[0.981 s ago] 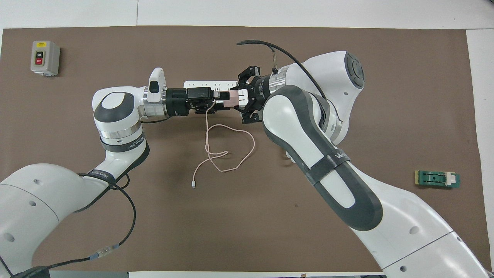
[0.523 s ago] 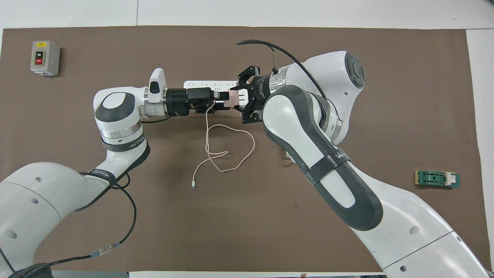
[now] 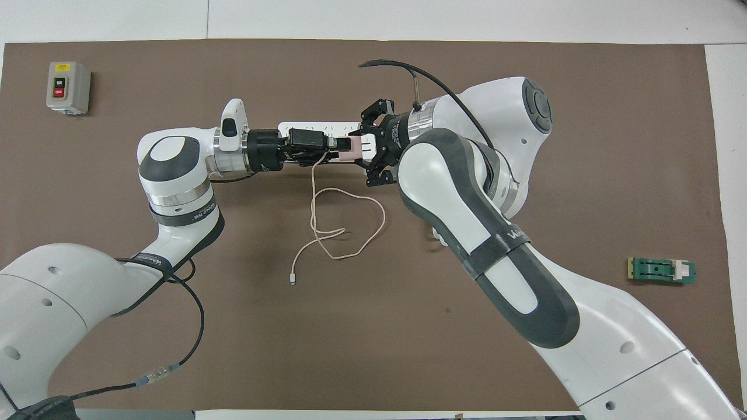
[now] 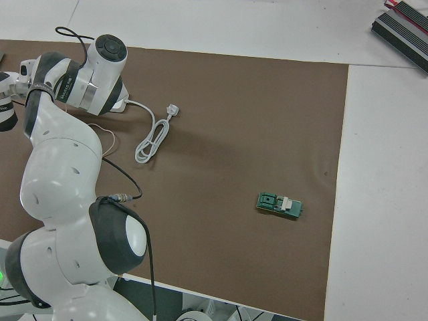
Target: Plug charger into power strip
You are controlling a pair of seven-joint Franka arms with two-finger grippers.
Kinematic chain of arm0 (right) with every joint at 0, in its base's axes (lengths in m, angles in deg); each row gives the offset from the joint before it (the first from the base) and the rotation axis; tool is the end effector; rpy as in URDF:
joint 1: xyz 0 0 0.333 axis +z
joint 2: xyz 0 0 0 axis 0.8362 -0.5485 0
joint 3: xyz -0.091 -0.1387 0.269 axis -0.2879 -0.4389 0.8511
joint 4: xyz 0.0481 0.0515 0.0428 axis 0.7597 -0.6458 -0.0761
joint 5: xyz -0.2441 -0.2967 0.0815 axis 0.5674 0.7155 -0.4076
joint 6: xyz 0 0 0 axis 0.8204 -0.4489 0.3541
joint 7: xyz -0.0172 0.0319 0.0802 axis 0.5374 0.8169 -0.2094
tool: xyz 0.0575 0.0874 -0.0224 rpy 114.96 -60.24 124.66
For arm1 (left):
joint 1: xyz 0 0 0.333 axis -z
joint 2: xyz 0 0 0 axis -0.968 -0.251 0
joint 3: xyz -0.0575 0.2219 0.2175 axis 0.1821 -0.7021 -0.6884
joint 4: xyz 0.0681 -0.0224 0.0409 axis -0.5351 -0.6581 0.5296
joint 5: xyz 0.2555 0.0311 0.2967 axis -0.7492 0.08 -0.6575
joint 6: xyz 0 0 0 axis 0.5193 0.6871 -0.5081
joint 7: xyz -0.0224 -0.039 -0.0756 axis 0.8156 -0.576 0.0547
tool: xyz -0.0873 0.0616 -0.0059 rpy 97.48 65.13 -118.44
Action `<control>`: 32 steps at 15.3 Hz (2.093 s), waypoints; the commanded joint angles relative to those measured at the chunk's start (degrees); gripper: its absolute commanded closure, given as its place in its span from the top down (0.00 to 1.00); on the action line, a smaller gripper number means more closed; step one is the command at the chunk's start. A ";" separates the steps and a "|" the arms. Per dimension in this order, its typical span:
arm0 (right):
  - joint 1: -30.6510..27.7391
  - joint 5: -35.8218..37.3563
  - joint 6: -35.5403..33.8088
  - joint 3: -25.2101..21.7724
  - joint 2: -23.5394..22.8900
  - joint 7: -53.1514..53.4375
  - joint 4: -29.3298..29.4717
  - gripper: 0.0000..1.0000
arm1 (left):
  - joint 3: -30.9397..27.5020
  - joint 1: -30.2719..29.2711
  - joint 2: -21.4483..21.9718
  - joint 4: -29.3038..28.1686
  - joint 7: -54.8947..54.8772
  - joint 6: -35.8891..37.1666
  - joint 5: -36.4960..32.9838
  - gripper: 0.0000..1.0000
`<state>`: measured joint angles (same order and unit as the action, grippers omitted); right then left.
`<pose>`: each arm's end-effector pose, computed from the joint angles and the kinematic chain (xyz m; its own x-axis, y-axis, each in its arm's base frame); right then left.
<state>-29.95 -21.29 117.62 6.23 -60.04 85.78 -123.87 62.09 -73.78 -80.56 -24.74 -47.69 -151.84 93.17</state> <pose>0.6395 0.3186 0.3882 0.1443 -0.7559 -0.6386 -0.9867 -0.0614 -0.1503 0.6218 -0.2484 0.2882 0.9987 -0.0387 -0.0322 0.0310 -0.0311 0.9990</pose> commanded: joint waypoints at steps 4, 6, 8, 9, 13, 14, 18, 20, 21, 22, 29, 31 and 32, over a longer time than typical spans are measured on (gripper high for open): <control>-0.07 -1.66 0.61 -0.10 -0.80 0.81 1.24 0.00 | 0.63 -1.33 1.63 0.35 0.22 0.16 0.40 0.00; -0.24 -1.65 0.53 -0.10 -0.80 1.68 1.24 0.00 | 0.55 -1.68 1.63 0.61 0.22 0.16 0.23 0.00; -0.25 -0.87 0.70 -0.18 -0.80 3.96 1.24 1.00 | 0.37 -1.86 1.72 1.48 0.57 -0.02 -0.04 0.00; -0.42 -0.86 0.62 -0.18 -0.80 4.49 1.24 1.00 | 0.20 -1.94 1.89 1.92 0.74 -0.19 -0.39 0.00; -1.73 -0.69 -0.17 -0.89 -0.19 5.20 1.33 1.00 | 0.11 -3.43 4.78 2.89 6.96 -2.91 -9.24 0.00; -2.78 -0.60 -0.61 -0.80 0.07 5.20 1.24 1.00 | 0.02 -3.61 6.45 2.89 10.46 -3.79 -11.96 0.00; -6.30 2.72 -5.35 -1.32 2.18 5.12 0.80 1.00 | -0.16 -6.50 11.03 7.71 33.72 -3.63 -29.86 0.00; -8.23 6.24 -8.77 -1.41 3.41 4.76 0.80 1.00 | 0.02 -7.57 11.04 11.75 41.85 -0.21 -40.08 0.00; -9.29 7.99 -10.44 -1.41 4.20 4.41 0.72 1.00 | -0.24 -7.66 11.04 13.42 44.40 1.54 -43.51 0.00; -10.34 9.67 -11.94 -1.41 4.73 3.98 0.63 1.00 | -0.33 -8.01 11.12 14.75 46.34 3.65 -47.20 0.00; -17.29 15.47 -22.57 -1.41 8.25 -5.50 0.36 1.00 | -0.42 -12.40 10.34 19.93 49.44 14.56 -65.50 0.00; -18.96 18.02 -26.35 -1.41 9.21 -11.03 0.36 1.00 | -0.25 -13.63 10.77 21.44 49.26 14.05 -68.49 0.00; -19.75 19.60 -28.02 -1.41 9.83 -14.02 0.28 1.00 | -0.25 -14.59 11.21 21.44 49.35 13.78 -69.37 0.00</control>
<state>-48.19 -4.68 92.41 4.47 -52.09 76.98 -122.76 61.57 -86.96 -69.16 -5.97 0.82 -139.58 26.79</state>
